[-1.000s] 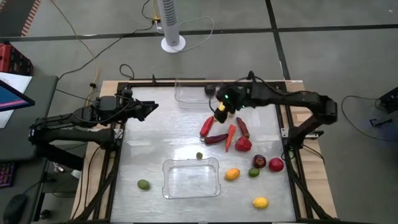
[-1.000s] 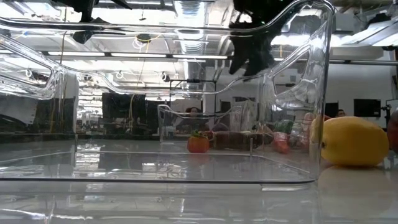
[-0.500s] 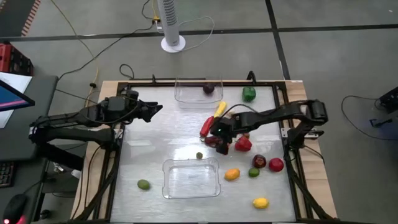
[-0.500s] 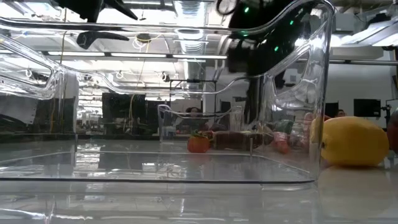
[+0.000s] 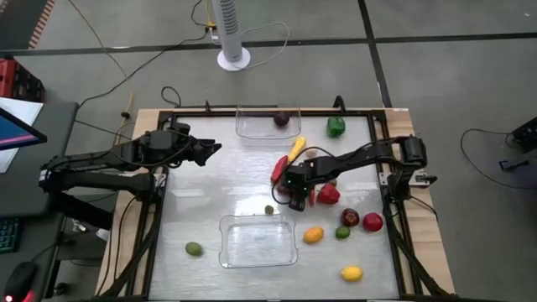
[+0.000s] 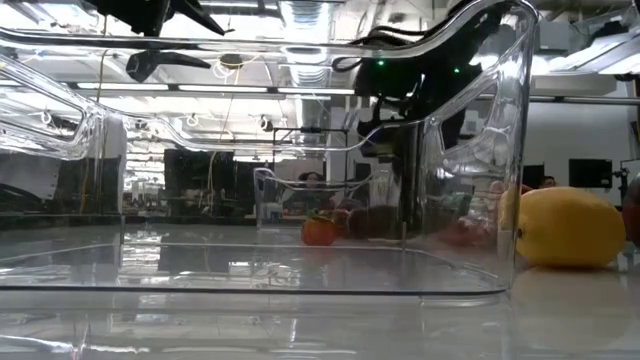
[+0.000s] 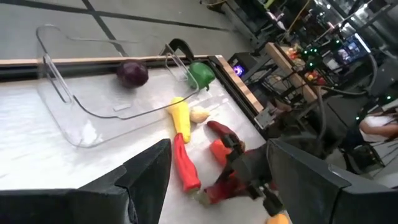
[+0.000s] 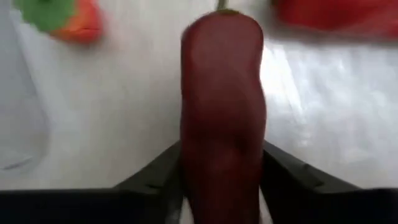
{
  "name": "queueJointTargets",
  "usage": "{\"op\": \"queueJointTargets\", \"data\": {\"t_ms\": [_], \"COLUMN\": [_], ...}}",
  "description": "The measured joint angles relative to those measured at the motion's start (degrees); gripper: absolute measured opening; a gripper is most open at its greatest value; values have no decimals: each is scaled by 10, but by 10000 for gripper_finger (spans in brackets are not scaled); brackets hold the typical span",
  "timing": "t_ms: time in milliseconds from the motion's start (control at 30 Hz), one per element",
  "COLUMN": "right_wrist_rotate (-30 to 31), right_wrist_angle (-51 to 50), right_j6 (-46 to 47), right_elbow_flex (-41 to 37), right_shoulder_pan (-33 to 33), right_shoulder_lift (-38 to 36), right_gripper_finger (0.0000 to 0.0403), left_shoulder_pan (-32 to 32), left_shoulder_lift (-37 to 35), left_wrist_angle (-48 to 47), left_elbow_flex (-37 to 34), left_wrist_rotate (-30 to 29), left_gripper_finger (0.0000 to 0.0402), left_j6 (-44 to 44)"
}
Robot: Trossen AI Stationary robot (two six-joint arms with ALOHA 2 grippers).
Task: Sort produce into baskets
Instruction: Put the left dark red chili pepper into the top transparent bin, then put the red chili pepper into the top transparent bin
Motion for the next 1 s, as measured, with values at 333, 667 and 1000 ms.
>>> {"op": "queueJointTargets", "data": {"t_ms": [333, 667, 1000], "right_wrist_rotate": [37, 92, -129], "right_wrist_angle": [-17, 29, -152], "right_j6": [-30, -32, -14], "right_elbow_flex": [79, 222, 390], "right_shoulder_pan": [-47, -191, -282], "right_shoulder_lift": [-93, -37, 73], "right_gripper_finger": [137, 232, 240], "left_shoulder_pan": [0, 0, 0], "left_shoulder_lift": [-18, -21, -22], "left_wrist_angle": [4, 29, 29], "left_elbow_flex": [0, 0, 0], "left_wrist_rotate": [-12, -16, 33], "left_gripper_finger": [251, 251, 251], "left_j6": [-3, -13, -36]}}
